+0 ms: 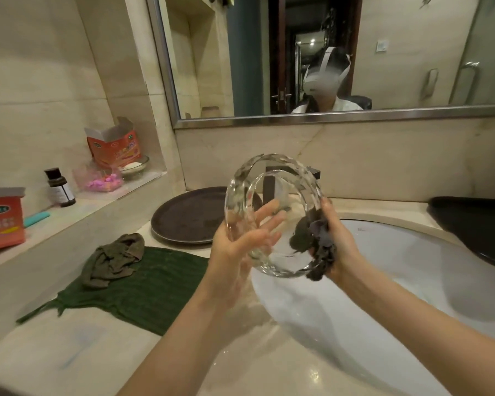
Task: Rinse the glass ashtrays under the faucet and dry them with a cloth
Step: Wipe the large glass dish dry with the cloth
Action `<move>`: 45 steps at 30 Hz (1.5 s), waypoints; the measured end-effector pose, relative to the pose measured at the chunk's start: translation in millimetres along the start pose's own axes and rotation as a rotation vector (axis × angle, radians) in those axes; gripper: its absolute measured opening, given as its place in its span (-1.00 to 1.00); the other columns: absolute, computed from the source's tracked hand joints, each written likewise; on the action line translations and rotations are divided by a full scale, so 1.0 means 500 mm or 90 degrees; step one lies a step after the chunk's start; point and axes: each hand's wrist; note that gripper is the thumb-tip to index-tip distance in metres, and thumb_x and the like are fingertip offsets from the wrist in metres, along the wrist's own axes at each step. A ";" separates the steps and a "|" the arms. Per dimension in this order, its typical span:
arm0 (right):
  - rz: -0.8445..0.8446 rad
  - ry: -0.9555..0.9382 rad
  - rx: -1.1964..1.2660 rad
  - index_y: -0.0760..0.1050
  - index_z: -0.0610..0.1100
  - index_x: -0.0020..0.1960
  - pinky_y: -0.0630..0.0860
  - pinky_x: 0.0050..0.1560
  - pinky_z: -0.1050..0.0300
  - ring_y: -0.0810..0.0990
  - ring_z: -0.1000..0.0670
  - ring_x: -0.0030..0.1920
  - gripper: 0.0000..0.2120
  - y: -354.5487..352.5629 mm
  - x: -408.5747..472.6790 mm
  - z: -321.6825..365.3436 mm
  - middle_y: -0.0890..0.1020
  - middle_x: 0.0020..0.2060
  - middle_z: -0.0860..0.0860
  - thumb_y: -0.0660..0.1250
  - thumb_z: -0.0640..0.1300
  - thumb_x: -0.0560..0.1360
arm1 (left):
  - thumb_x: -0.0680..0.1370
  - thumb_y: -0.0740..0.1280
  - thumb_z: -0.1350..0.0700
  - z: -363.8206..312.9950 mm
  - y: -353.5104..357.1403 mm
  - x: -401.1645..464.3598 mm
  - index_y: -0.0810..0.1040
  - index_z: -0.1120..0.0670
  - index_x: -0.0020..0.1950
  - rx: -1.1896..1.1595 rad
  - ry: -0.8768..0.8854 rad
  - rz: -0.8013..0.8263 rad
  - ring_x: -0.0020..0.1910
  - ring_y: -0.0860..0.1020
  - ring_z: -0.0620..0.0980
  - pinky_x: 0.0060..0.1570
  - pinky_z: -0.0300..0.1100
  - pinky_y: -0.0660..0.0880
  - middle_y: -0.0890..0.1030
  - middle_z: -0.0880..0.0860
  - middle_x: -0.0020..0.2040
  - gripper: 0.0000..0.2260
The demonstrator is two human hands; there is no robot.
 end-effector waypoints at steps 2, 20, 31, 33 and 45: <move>0.010 -0.100 -0.103 0.49 -0.22 -0.17 0.57 -0.30 0.14 0.58 0.00 -0.42 -0.67 -0.012 0.008 0.031 0.59 -0.44 -0.05 0.27 0.07 0.50 | 0.32 0.38 0.28 -0.008 0.005 0.003 0.64 0.03 -0.29 -0.043 -0.059 -0.035 0.01 0.65 0.06 0.02 -0.13 0.58 0.68 0.08 -0.03 -0.85; 0.090 0.104 0.160 0.52 -0.16 -0.19 0.55 -0.36 0.22 0.57 -0.04 -0.34 -0.58 0.044 -0.080 0.057 0.60 -0.36 -0.09 0.12 0.15 0.54 | -0.06 0.60 0.17 -0.019 -0.043 0.002 0.54 0.11 -0.37 -0.316 -0.003 -0.074 -0.14 0.68 0.02 -0.29 -0.25 0.60 0.69 0.08 -0.18 -0.64; 0.068 0.094 0.055 0.56 -0.14 -0.06 0.54 -0.41 0.22 0.62 -0.01 -0.37 -0.67 0.045 -0.065 0.045 0.63 -0.30 -0.06 0.14 0.07 0.57 | -0.06 0.56 0.17 -0.033 -0.052 0.001 0.43 0.06 -0.41 -0.229 0.015 -0.077 -0.50 0.35 -0.15 -0.52 -0.38 0.39 0.37 -0.05 -0.44 -0.63; 0.036 0.121 0.050 0.55 -0.18 0.07 0.50 -0.30 0.15 0.60 -0.06 -0.24 -0.58 0.047 -0.067 0.027 0.64 -0.22 -0.11 0.08 0.10 0.59 | 0.03 0.44 0.23 -0.040 -0.046 -0.001 0.42 0.06 -0.44 -0.147 0.054 -0.071 -0.53 0.35 -0.15 -0.55 -0.38 0.38 0.36 -0.04 -0.48 -0.76; -0.066 -0.560 -0.497 -0.06 -0.11 0.51 -0.10 0.49 -0.01 -0.05 0.08 0.50 -0.37 0.124 -0.049 -0.083 0.05 0.51 -0.03 -0.01 0.13 0.53 | 0.12 0.39 0.15 -0.049 -0.055 -0.009 0.44 0.05 -0.43 0.187 0.220 -0.116 -0.52 0.32 -0.08 -0.52 -0.28 0.32 0.37 -0.01 -0.50 -0.85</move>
Point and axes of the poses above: each hand's wrist, its own x-axis towards the middle knuckle, its own y-axis out of the palm, z = x × y
